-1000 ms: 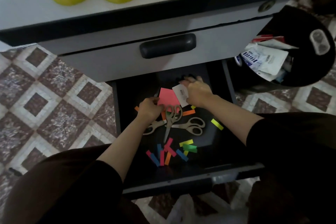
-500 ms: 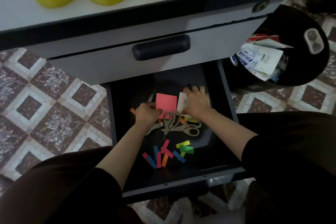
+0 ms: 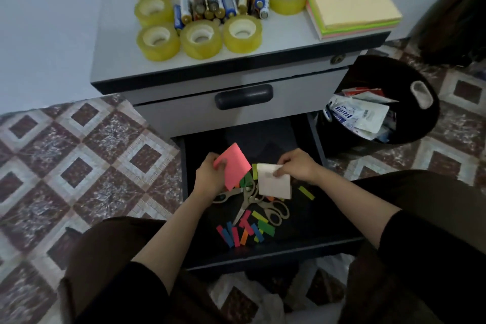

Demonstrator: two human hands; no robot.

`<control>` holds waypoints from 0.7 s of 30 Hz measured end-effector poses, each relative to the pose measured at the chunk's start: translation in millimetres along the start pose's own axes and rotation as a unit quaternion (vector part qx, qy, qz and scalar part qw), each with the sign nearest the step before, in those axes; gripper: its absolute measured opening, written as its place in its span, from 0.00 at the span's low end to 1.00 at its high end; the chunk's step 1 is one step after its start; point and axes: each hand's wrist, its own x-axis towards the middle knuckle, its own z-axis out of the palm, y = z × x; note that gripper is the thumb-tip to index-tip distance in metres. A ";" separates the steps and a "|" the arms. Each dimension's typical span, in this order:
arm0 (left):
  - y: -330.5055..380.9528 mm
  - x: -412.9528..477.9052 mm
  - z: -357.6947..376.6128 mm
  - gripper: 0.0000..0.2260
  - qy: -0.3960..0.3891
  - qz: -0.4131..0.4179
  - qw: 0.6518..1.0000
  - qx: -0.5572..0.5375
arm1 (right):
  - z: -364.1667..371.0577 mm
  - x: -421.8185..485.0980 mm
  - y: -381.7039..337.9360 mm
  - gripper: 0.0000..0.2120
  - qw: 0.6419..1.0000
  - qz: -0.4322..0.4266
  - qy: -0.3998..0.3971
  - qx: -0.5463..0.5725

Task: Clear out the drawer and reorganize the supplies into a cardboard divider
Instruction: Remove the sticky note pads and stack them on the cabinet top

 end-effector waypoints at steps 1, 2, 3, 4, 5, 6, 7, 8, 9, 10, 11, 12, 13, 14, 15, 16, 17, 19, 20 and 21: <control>0.5 -7.6 -3.9 0.08 0.000 0.000 1.000 -0.011 | -3.8 -7.9 -2.9 0.04 1.000 -0.004 0.004 0.006; 0.0 -14.9 -7.5 0.07 -0.002 -0.004 1.000 -0.023 | -7.1 -15.8 -5.1 0.05 1.000 -0.012 0.012 -0.004; -1.0 -22.1 -11.0 0.06 -0.005 -0.011 0.999 -0.034 | -10.2 -23.8 -7.4 0.07 0.999 -0.022 0.026 -0.023; -1.4 -29.8 -14.1 0.06 -0.008 -0.020 0.998 -0.051 | -12.9 -31.8 -9.2 0.09 0.998 -0.032 0.042 -0.039; -1.6 -37.5 -17.0 0.06 -0.014 -0.029 0.997 -0.068 | -15.6 -39.7 -11.6 0.10 0.996 -0.043 0.058 -0.047; -1.8 -44.2 -19.6 0.07 -0.020 -0.033 0.996 -0.080 | -18.1 -46.2 -12.9 0.10 0.995 -0.051 0.068 -0.044; -2.1 -50.2 -21.7 0.10 -0.022 -0.035 0.996 -0.085 | -20.1 -52.5 -14.1 0.09 0.995 -0.058 0.074 -0.038; -2.4 -55.6 -23.5 0.12 -0.021 -0.034 0.995 -0.088 | -21.8 -58.7 -14.9 0.07 0.994 -0.066 0.078 -0.027; -2.4 -60.8 -24.9 0.14 -0.018 -0.035 0.995 -0.092 | -23.4 -65.0 -15.9 0.06 0.994 -0.071 0.083 -0.017; -1.6 -66.4 -26.2 0.14 -0.013 -0.034 0.995 -0.097 | -24.9 -71.4 -17.5 0.04 0.993 -0.075 0.086 0.002; -0.5 -71.9 -27.2 0.13 -0.010 -0.033 0.994 -0.105 | -26.4 -77.7 -18.4 0.05 0.992 -0.078 0.088 0.035; 0.9 -77.5 -28.1 0.13 -0.008 -0.032 0.993 -0.115 | -27.4 -82.7 -17.8 0.06 0.990 -0.077 0.086 0.084; 2.5 -82.5 -29.0 0.12 -0.005 -0.031 0.991 -0.127 | -28.6 -88.4 -17.1 0.07 0.984 -0.070 0.080 0.143; 4.7 -88.0 -30.2 0.12 -0.005 -0.028 0.990 -0.139 | -30.1 -94.6 -16.1 0.05 0.975 -0.058 0.067 0.205; 6.1 -91.5 -31.3 0.11 -0.004 -0.027 0.989 -0.147 | -31.6 -101.3 -15.1 0.02 0.963 -0.046 0.048 0.262; 7.9 -95.3 -32.8 0.11 -0.004 -0.025 0.988 -0.154 | -32.7 -106.9 -13.9 0.02 0.948 -0.040 0.033 0.314; 9.7 -97.7 -34.2 0.11 -0.003 -0.027 0.986 -0.162 | -33.3 -112.2 -13.0 0.04 0.928 -0.035 0.019 0.370; 14.0 -101.2 -36.9 0.10 -0.004 -0.030 0.982 -0.187 | -33.3 -121.0 -12.3 0.06 0.874 -0.017 0.003 0.485; 17.1 -103.4 -37.8 0.10 -0.004 -0.028 0.979 -0.202 | -33.6 -124.8 -12.7 0.06 0.846 -0.006 -0.004 0.533; 20.3 -104.9 -38.6 0.09 -0.005 -0.027 0.976 -0.216 | -33.8 -128.3 -13.1 0.07 0.819 0.001 -0.016 0.574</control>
